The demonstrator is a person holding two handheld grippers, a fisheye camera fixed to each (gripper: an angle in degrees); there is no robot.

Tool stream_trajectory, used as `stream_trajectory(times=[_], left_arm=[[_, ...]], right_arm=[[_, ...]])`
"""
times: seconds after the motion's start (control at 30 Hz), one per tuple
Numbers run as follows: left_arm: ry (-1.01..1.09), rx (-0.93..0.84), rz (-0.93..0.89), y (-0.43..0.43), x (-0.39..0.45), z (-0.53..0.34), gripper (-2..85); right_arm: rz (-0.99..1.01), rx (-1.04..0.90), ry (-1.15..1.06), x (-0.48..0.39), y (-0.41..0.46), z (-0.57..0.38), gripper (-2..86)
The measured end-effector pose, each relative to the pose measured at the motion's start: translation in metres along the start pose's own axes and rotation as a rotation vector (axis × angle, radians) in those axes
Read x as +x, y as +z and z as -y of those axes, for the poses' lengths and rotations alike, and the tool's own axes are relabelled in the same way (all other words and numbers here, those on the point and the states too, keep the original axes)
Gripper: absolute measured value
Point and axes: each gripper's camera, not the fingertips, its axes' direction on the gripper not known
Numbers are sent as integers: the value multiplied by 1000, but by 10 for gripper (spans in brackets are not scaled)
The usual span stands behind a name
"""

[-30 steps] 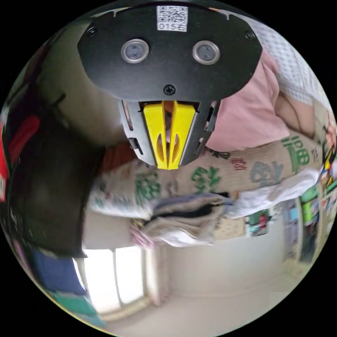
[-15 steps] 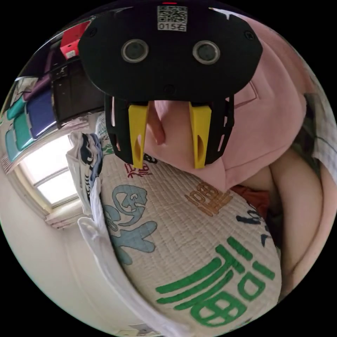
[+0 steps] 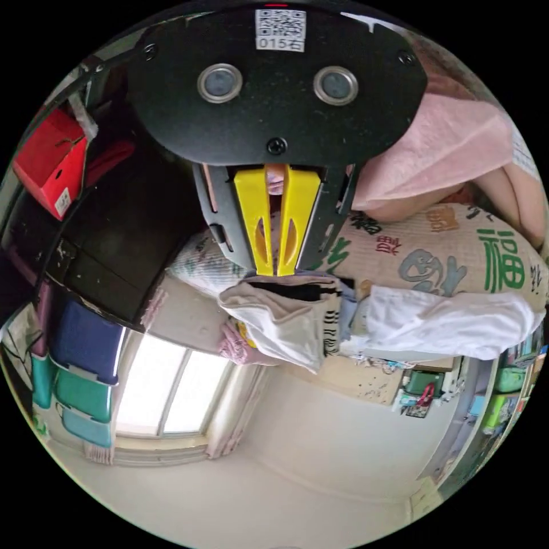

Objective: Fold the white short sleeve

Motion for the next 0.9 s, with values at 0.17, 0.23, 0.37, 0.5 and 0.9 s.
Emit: stream_trajectory(times=[0.17, 0.23, 0.37, 0.5, 0.9], left_arm=[[-30, 33, -59, 12, -17, -2, -8], [-22, 28, -68, 18, -19, -2, -8], [-10, 9, -67, 34, -23, -2, -9], [-6, -4, -66, 45, -26, 0, -9], [124, -210, 188, 80, -38, 73, -4]], right_arm=[[-160, -46, 237, 100, 6, -18, -9], [-241, -59, 229, 116, 18, -23, -9], [-317, -131, 127, 115, 82, -36, -10], [-327, -347, 27, 84, 158, -62, -10], [4, 40, -53, 41, 110, 0, -9]])
